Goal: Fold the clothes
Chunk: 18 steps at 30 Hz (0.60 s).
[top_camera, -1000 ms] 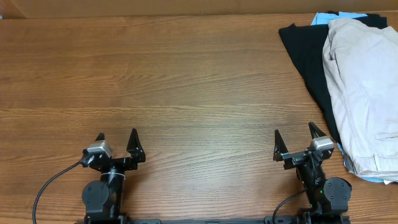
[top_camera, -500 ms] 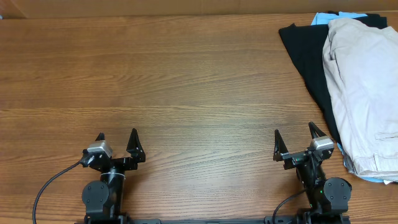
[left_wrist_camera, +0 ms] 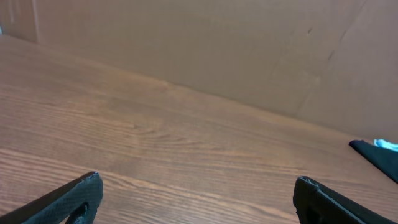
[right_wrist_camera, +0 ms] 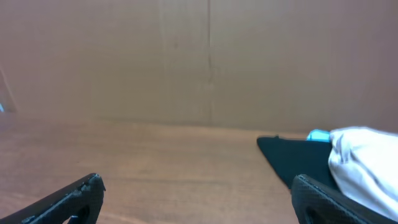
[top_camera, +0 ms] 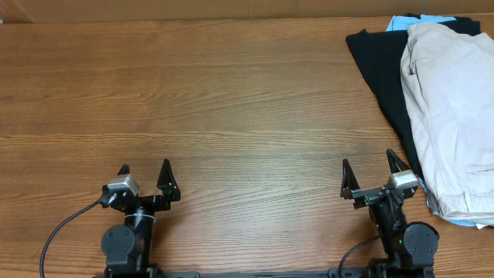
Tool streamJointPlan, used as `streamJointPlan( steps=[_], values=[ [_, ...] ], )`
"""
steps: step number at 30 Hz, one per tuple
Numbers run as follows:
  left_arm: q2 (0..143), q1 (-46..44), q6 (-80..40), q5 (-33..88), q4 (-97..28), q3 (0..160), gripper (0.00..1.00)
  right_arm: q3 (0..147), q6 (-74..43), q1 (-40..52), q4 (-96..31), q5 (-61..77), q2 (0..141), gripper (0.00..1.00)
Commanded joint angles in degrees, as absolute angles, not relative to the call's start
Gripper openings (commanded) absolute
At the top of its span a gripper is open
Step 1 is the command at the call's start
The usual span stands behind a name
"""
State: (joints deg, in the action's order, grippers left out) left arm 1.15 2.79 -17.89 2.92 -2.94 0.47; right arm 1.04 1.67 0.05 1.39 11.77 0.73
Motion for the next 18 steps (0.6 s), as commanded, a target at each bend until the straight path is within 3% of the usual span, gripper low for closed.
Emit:
streamJointPlan(
  steps=[1,10,18],
  values=[
    [1.37,3.40,-20.10,7.22,0.34,0.30,1.00,0.45,1.52,0.27,4.64,13.30,0.49,1.00],
    [1.37,3.38,-19.25,16.58,10.22,0.38,1.00,0.82,1.48,0.27,19.18,16.82,0.49,1.00],
    [1.48,3.38,-16.58,16.47,8.88,5.48,1.00,6.15,0.19,0.25,18.09,16.60,1.02,1.00]
  ],
)
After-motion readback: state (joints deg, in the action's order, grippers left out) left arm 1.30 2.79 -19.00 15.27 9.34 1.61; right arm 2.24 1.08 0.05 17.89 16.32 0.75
